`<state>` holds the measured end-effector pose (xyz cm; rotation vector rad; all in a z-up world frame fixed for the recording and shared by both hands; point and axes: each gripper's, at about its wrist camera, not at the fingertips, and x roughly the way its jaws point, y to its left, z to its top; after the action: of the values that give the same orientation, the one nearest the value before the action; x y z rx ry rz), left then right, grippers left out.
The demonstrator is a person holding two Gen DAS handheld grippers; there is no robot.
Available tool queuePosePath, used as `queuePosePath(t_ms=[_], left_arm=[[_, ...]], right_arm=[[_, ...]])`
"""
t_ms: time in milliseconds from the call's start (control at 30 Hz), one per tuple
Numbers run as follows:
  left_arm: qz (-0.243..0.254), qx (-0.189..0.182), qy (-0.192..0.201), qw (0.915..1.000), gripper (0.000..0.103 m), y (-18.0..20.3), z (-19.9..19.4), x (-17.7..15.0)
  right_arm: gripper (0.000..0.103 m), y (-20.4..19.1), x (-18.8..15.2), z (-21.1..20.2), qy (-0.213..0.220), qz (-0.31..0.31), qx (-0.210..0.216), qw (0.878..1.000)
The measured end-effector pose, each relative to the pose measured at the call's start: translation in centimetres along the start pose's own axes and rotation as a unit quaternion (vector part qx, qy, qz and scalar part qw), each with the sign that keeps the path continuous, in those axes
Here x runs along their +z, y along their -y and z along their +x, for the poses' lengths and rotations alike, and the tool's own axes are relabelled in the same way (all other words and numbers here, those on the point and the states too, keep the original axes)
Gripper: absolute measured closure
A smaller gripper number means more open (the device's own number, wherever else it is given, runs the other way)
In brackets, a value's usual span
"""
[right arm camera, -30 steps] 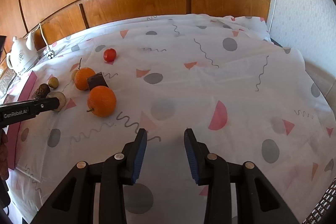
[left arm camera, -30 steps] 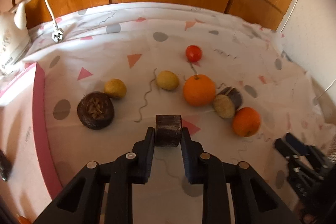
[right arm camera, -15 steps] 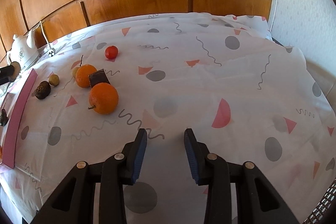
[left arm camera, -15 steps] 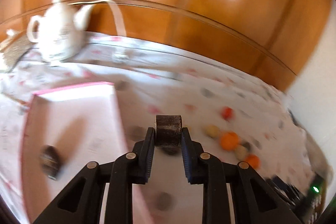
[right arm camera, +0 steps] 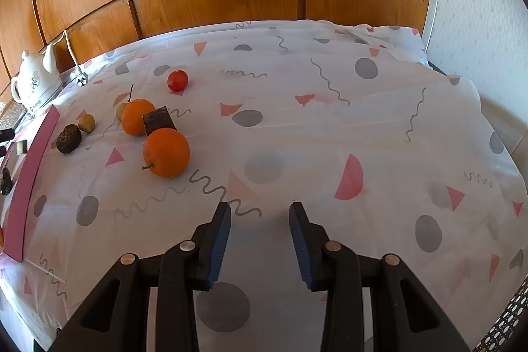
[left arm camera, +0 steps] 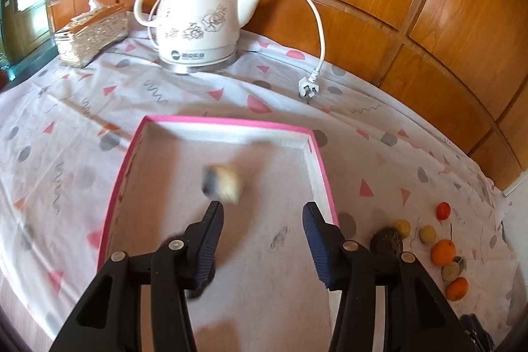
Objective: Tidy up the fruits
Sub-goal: 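Carry the dark slice into the pink tray and open the left gripper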
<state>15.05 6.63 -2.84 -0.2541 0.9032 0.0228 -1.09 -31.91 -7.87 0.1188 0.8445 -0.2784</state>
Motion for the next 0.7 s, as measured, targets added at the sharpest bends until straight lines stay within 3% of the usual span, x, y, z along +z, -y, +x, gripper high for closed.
queuePosePath(t_ms=[400, 533, 700], left_arm=[[0.068, -0.018, 0.02, 0.9973, 0.052, 3.8, -5.4, -6.2], [0.091, -0.023, 0.028, 0.9951, 0.043, 5.0, -6.8, -8.3], [0.106, -0.031, 0.028, 0.9935, 0.041, 5.9, -7.6, -10.2]], right_arm=[[0.066, 0.0, -0.2, -0.1, 0.0, 0.002, 0.003, 1.0], [0.066, 0.0, -0.3, -0.1, -0.001, 0.006, 0.005, 1.0], [0.066, 0.1, -0.3, -0.2, -0.001, 0.008, 0.007, 1.0]])
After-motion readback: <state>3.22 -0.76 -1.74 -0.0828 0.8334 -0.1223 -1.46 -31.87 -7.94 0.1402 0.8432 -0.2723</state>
